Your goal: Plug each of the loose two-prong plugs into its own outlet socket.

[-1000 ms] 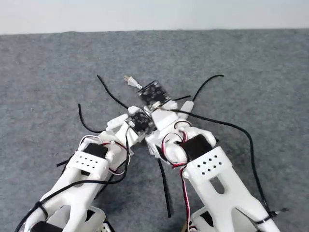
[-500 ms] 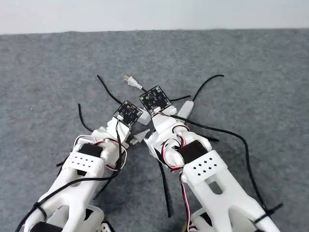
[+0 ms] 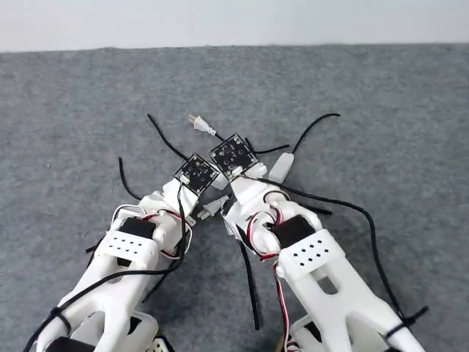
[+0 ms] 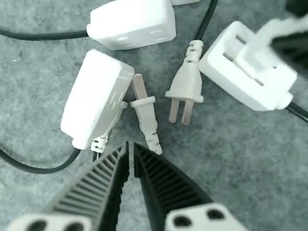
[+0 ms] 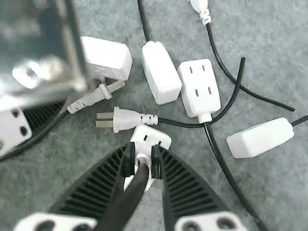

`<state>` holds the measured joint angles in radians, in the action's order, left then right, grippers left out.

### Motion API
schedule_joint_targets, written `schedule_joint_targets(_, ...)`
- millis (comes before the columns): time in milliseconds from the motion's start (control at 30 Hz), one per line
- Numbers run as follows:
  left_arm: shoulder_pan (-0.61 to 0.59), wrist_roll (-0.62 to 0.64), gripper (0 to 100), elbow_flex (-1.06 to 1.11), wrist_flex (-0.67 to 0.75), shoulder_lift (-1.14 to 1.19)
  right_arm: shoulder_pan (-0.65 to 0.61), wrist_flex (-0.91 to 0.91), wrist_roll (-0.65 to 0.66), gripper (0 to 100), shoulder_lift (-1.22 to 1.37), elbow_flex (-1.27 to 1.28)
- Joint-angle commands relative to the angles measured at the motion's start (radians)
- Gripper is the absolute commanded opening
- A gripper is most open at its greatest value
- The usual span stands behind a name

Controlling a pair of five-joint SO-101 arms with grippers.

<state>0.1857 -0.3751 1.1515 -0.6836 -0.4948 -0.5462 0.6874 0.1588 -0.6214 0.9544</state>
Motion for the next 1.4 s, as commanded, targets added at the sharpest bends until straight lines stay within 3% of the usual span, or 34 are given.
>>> schedule_joint_targets(0, 0.005, -0.009, 1, -0.005, 0.029, -0.028, 0.013, -0.044, 0.014, 0.9, 0.001, -0.006)
schedule_joint_targets(300, 0.005, -0.011, 1, -0.005, 0.029, -0.028, 0.082, -0.094, 0.046, 0.9, 0.001, 0.015)
schedule_joint_targets(800, 0.005, -0.012, 1, -0.005, 0.029, -0.028, 0.022, -0.189, 0.048, 0.9, 0.093, 0.044)
schedule_joint_targets(1367, 0.005, -0.014, 1, -0.005, 0.029, -0.028, -0.016, -0.14, 0.038, 0.9, 0.079, 0.026)
